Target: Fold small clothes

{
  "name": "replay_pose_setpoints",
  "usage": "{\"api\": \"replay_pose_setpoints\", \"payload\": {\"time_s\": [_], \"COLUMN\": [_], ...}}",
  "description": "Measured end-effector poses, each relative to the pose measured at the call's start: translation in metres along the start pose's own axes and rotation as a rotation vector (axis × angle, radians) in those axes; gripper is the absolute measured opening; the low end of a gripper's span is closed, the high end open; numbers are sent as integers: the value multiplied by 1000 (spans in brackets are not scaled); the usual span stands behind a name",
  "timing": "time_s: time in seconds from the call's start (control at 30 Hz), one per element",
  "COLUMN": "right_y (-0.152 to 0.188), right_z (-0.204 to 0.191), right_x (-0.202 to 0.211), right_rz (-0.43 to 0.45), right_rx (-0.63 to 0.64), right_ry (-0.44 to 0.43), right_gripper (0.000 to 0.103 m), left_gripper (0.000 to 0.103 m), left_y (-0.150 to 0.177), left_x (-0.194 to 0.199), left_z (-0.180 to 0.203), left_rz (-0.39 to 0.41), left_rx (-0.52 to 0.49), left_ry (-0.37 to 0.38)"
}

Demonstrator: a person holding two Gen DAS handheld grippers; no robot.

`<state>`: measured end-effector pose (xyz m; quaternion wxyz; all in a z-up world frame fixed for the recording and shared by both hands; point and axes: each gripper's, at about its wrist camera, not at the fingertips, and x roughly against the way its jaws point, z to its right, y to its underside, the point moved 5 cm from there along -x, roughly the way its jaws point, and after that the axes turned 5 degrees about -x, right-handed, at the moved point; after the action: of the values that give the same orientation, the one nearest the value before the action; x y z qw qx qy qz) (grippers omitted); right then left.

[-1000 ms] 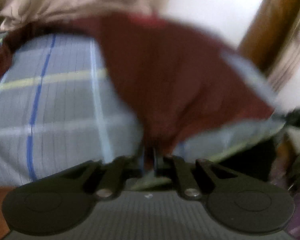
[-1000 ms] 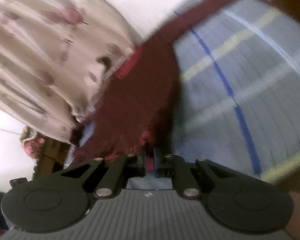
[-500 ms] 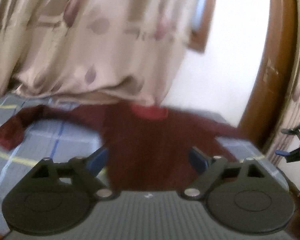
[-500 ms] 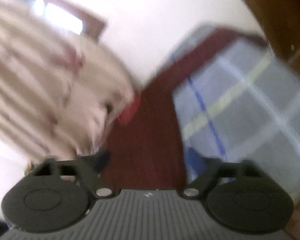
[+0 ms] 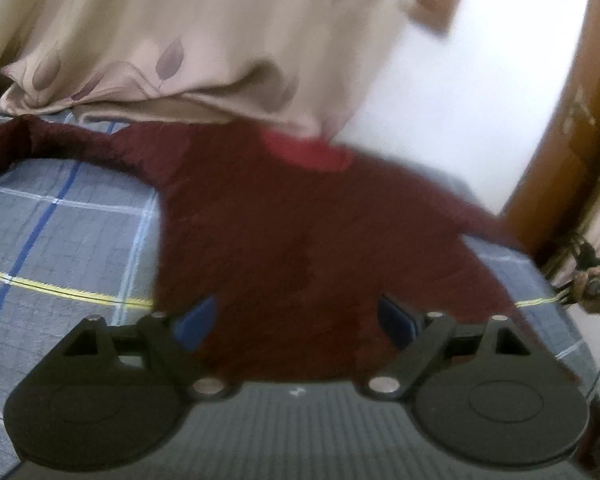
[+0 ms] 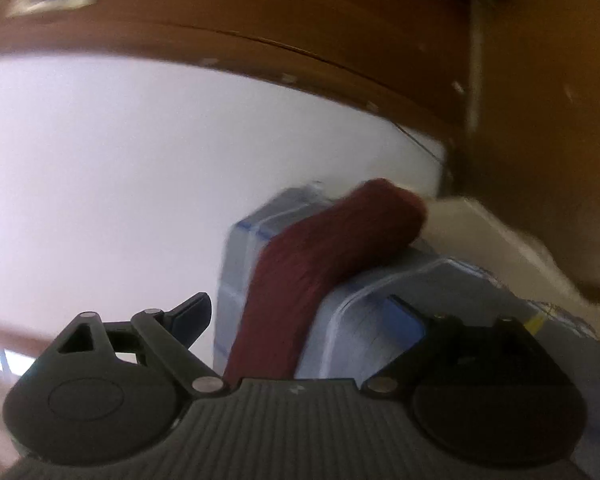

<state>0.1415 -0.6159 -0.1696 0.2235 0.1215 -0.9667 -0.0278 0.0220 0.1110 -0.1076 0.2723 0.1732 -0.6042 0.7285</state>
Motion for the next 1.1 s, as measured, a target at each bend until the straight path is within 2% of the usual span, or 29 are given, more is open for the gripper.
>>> {"api": "replay_pose_setpoints", "payload": {"time_s": [0.13, 0.23, 0.3, 0.33, 0.37, 0.43, 0.53, 0.57, 0.6, 0.73, 0.9, 1.0, 1.1], "right_y": [-14, -18, -22, -25, -27, -29, -25, -26, -23, 20, 118, 182, 250], "right_z": [23, 32, 34, 33, 27, 8, -22, -34, -47, -113, -192, -215, -220], "right_x": [-40, -60, -69, -72, -74, -71, -58, -51, -47, -39, -55, -77, -105], "right_rz": [-57, -77, -39, -22, -12, 16, 70, 130, 134, 83, -43, -143, -242], "right_rx": [-115, -202, -208, -190, -163, 0, 125, 189, 222, 384, 576, 631, 670], "right_ry": [56, -24, -36, -41, -58, -17, -59, -91, -124, -207, -307, -351, -373], "right_gripper": [92, 92, 90, 82, 59, 16, 16, 16, 16, 16, 16, 16, 16], "left_gripper": [89, 89, 89, 89, 89, 89, 89, 89, 89, 89, 89, 89, 89], "left_y": [3, 4, 4, 3, 2, -2, -9, -12, -16, -31, -42, -43, -40], "left_x": [-4, -6, -4, -3, -1, 2, 9, 12, 14, 23, 30, 32, 33], "left_z": [-8, -12, -13, -12, -12, -10, -9, -8, -8, -5, -3, -4, -7], "left_rz": [-43, -70, -78, -78, -74, -61, -33, -22, -10, 50, 89, 101, 99], "left_rx": [6, 12, 3, -4, -13, -27, -32, -32, -31, -46, -56, -62, -53], "left_ry": [-51, -83, -102, -107, -111, -123, -119, -118, -116, -110, -91, -86, -81]}}
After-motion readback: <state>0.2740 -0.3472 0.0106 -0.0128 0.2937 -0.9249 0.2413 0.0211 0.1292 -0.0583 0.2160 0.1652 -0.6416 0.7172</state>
